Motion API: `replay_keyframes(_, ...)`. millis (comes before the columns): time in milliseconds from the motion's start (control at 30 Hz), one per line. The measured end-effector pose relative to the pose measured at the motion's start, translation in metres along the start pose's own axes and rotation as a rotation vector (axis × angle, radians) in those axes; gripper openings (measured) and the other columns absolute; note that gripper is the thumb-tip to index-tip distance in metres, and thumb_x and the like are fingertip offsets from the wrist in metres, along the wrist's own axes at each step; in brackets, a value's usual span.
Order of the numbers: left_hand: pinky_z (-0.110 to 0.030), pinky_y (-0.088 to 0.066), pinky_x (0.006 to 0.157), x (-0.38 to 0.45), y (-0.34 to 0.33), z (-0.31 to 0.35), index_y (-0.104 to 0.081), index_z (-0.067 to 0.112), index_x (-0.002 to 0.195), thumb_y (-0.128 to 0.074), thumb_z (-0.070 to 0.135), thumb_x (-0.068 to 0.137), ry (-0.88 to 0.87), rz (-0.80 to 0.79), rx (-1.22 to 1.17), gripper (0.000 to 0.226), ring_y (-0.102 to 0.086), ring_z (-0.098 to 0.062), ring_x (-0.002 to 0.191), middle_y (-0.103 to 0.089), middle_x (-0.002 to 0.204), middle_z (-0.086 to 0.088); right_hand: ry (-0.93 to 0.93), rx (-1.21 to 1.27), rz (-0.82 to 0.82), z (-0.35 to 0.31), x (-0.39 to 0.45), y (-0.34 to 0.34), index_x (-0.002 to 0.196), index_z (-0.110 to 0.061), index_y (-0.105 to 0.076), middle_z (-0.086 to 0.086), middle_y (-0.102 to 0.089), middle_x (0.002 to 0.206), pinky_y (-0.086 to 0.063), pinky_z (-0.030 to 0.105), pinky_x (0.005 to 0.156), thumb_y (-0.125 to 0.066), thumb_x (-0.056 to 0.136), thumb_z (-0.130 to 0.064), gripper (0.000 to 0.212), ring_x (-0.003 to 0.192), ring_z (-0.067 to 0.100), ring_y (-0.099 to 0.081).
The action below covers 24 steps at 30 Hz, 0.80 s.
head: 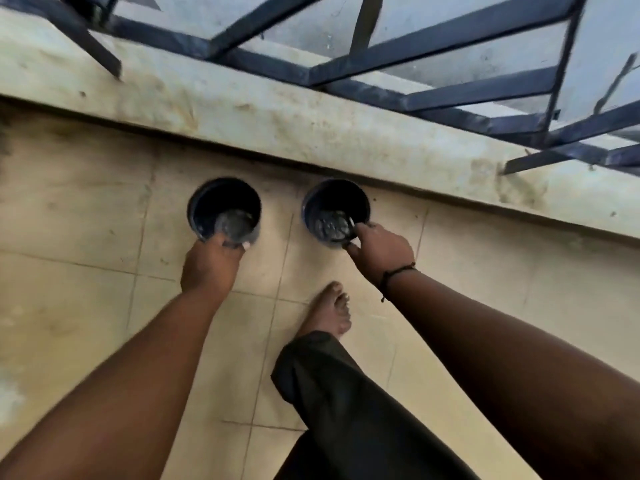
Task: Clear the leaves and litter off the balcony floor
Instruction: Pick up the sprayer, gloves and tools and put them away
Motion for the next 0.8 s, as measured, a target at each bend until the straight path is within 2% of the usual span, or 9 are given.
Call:
replay_keyframes(67, -0.034, -0.049, 0.075, -0.042, 0.003, 0.001, -0.064, 0.013, 0.119, -0.065, 0.047, 0.091, -0.023, -0.059, 0.002, 0.044, -0.061, -0.036, 0.099, -0.063, 0.116, -0.019, -0.038, 0.008, -0.038, 0.011, -0.032, 0.009, 0.12, -0.026, -0.056, 0.005, -0.056, 0.126, -0.047, 0.035, 0.073, -0.047, 0.097, -0.04, 0.029, 0.098, 0.03, -0.063)
replay_keyframes(233, -0.031, -0.049, 0.081, -0.154, 0.02, -0.009, -0.064, 0.016, 0.116, -0.065, 0.049, 0.088, -0.097, -0.221, 0.132, 0.043, -0.06, -0.028, 0.102, -0.062, 0.116, -0.012, -0.126, -0.1, -0.142, 0.043, -0.133, 0.027, 0.121, -0.024, -0.056, 0.005, -0.049, 0.133, -0.046, 0.034, 0.08, -0.044, 0.096, -0.038, 0.03, 0.101, 0.028, -0.062)
replay_keyframes(333, -0.03, -0.049, 0.081, -0.225, 0.045, -0.021, -0.063, 0.023, 0.102, -0.066, 0.055, 0.085, -0.1, -0.28, 0.195, 0.036, -0.059, -0.023, 0.101, -0.059, 0.113, -0.007, -0.124, -0.15, -0.194, 0.056, -0.208, 0.038, 0.122, -0.026, -0.057, 0.003, -0.048, 0.132, -0.044, 0.033, 0.083, -0.045, 0.096, -0.038, 0.031, 0.108, 0.026, -0.058)
replay_keyframes(400, -0.028, -0.047, 0.086, -0.272, 0.075, -0.019, -0.058, 0.028, 0.097, -0.067, 0.056, 0.085, -0.122, -0.303, 0.227, 0.032, -0.056, -0.019, 0.105, -0.056, 0.117, -0.005, -0.171, -0.142, -0.177, 0.063, -0.27, 0.062, 0.11, -0.025, -0.065, 0.006, -0.056, 0.122, -0.049, 0.036, 0.075, -0.061, 0.086, -0.04, 0.029, 0.096, 0.028, -0.062)
replay_keyframes(500, -0.022, -0.042, 0.09, -0.339, 0.125, 0.003, -0.056, 0.026, 0.115, -0.068, 0.054, 0.085, -0.237, -0.325, 0.251, 0.043, -0.053, -0.017, 0.116, -0.052, 0.127, -0.005, -0.222, -0.091, -0.104, 0.083, -0.36, 0.1, 0.079, -0.022, -0.071, 0.009, -0.066, 0.095, -0.051, 0.037, 0.048, -0.087, 0.054, -0.038, 0.034, 0.063, 0.028, -0.062)
replay_keyframes(533, -0.021, -0.042, 0.09, -0.363, 0.148, 0.023, -0.054, 0.026, 0.117, -0.068, 0.054, 0.086, -0.304, -0.318, 0.276, 0.044, -0.052, -0.017, 0.117, -0.052, 0.126, -0.004, -0.257, -0.082, -0.084, 0.087, -0.399, 0.13, 0.082, -0.021, -0.072, 0.01, -0.066, 0.098, -0.052, 0.037, 0.051, -0.085, 0.057, -0.039, 0.033, 0.066, 0.029, -0.063)
replay_keyframes(600, -0.024, -0.045, 0.088, -0.387, 0.18, 0.051, -0.054, 0.027, 0.105, -0.066, 0.057, 0.085, -0.394, -0.303, 0.317, 0.038, -0.054, -0.017, 0.111, -0.052, 0.117, -0.002, -0.279, -0.031, -0.09, 0.085, -0.445, 0.174, 0.107, -0.02, -0.068, 0.01, -0.058, 0.122, -0.051, 0.037, 0.073, -0.066, 0.082, -0.041, 0.033, 0.092, 0.032, -0.063)
replay_keyframes(667, -0.027, -0.047, 0.085, -0.419, 0.212, 0.084, -0.052, 0.028, 0.1, -0.065, 0.063, 0.081, -0.482, -0.286, 0.389, 0.042, -0.055, -0.018, 0.105, -0.054, 0.115, -0.002, -0.357, 0.005, 0.036, 0.087, -0.503, 0.211, 0.125, -0.022, -0.056, 0.007, -0.044, 0.139, -0.044, 0.034, 0.086, -0.048, 0.094, -0.042, 0.038, 0.113, 0.03, -0.054)
replay_keyframes(800, -0.025, -0.042, 0.088, -0.47, 0.258, 0.168, -0.052, 0.033, 0.127, -0.063, 0.07, 0.077, -0.759, -0.249, 0.484, 0.063, -0.05, -0.02, 0.124, -0.049, 0.139, -0.001, -0.495, 0.157, 0.23, 0.088, -0.586, 0.25, 0.131, -0.027, -0.05, 0.002, -0.033, 0.151, -0.045, 0.035, 0.088, -0.045, 0.094, -0.048, 0.044, 0.118, 0.026, -0.055)
Point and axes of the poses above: each hand's wrist, its own x-axis towards the middle knuckle, its own y-axis out of the back of the hand, z = x × y, the point moved 6 cm from there along x, towards the middle knuckle
